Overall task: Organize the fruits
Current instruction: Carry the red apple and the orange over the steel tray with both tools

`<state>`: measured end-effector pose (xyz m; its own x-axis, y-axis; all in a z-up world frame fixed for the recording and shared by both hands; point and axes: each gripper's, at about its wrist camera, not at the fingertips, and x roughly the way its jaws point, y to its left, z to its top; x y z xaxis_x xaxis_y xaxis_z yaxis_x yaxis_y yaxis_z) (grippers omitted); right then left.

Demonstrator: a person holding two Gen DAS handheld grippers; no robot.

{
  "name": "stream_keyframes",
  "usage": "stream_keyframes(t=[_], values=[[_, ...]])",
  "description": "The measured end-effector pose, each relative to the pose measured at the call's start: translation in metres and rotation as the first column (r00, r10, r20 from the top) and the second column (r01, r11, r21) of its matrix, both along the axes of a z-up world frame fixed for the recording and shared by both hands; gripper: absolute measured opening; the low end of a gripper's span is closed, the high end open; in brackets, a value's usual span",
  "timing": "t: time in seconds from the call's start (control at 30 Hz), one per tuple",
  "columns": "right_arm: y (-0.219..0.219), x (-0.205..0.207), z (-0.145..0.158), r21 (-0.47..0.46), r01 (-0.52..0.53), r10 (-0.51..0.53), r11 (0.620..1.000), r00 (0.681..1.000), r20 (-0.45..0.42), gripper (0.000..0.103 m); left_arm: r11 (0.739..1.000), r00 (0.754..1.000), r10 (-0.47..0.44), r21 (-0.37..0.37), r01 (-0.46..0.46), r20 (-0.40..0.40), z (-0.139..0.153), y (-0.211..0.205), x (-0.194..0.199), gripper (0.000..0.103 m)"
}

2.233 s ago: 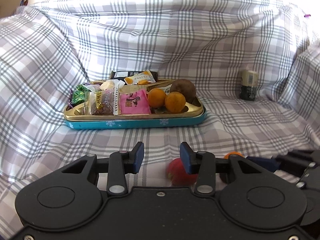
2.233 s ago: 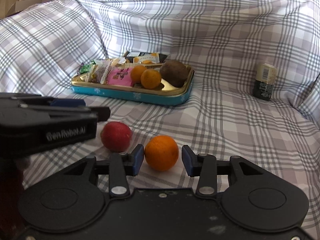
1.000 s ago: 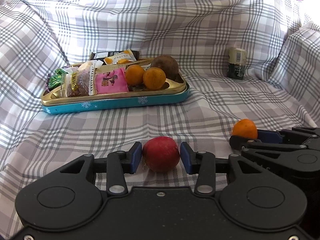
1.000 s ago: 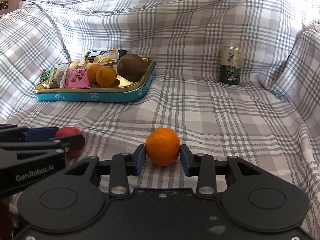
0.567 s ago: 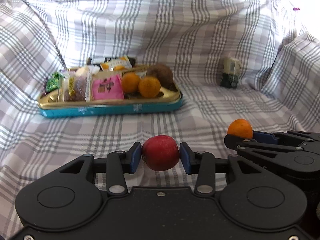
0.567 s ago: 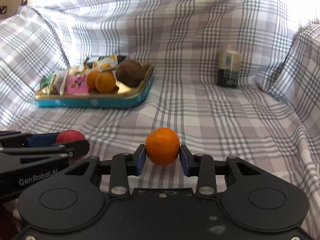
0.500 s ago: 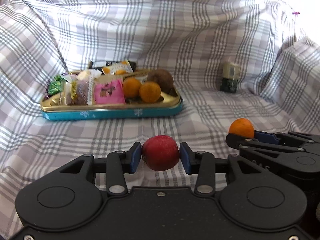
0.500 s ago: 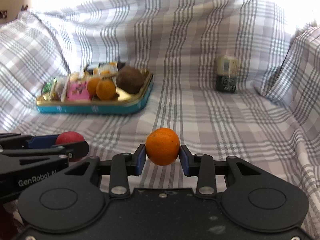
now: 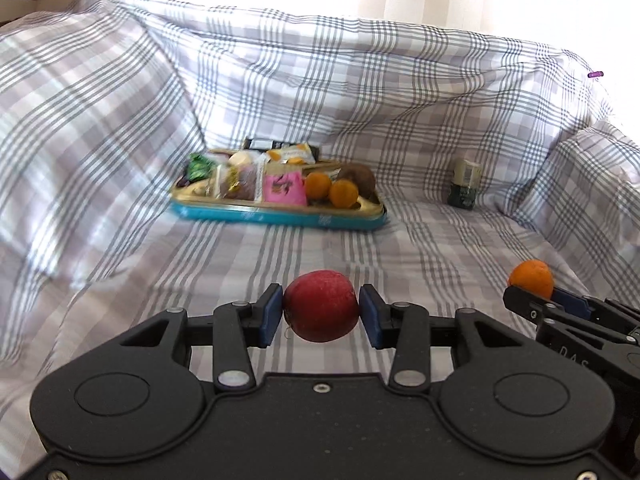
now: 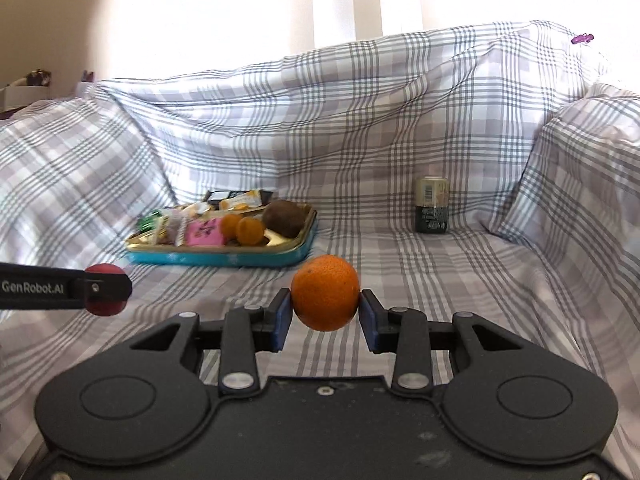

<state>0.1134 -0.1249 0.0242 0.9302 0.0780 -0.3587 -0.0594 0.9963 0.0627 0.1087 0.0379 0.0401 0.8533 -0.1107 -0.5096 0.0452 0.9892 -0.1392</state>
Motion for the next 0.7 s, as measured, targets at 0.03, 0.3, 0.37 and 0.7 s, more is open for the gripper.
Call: stream_keyframes(t=[0.03, 0.3, 0.37, 0.7], values=[[0.001, -0.008, 0.0, 0.002, -0.008, 0.008, 1.0, 1.0, -0.006, 0.038, 1.0, 1.0, 0.0, -0.001, 0.0, -0.003, 0.0, 0.001, -0.007, 0.05], [0.005, -0.07, -0.002, 0.026, -0.038, 0.038, 0.999, 0.999, -0.022, 0.038, 1.0, 1.0, -0.006, 0.014, 0.006, 0.001, -0.008, -0.002, -0.053, 0.05], [0.005, -0.083, -0.004, 0.036, -0.046, 0.047, 0.998, 0.998, -0.029, 0.038, 1.0, 1.0, -0.014, 0.015, 0.014, 0.004, -0.012, -0.004, -0.063, 0.05], [0.017, -0.132, -0.015, 0.061, -0.127, 0.13, 0.99, 0.99, -0.046, 0.038, 0.998, 0.998, -0.057, 0.039, 0.056, 0.006, -0.029, -0.016, -0.088, 0.05]])
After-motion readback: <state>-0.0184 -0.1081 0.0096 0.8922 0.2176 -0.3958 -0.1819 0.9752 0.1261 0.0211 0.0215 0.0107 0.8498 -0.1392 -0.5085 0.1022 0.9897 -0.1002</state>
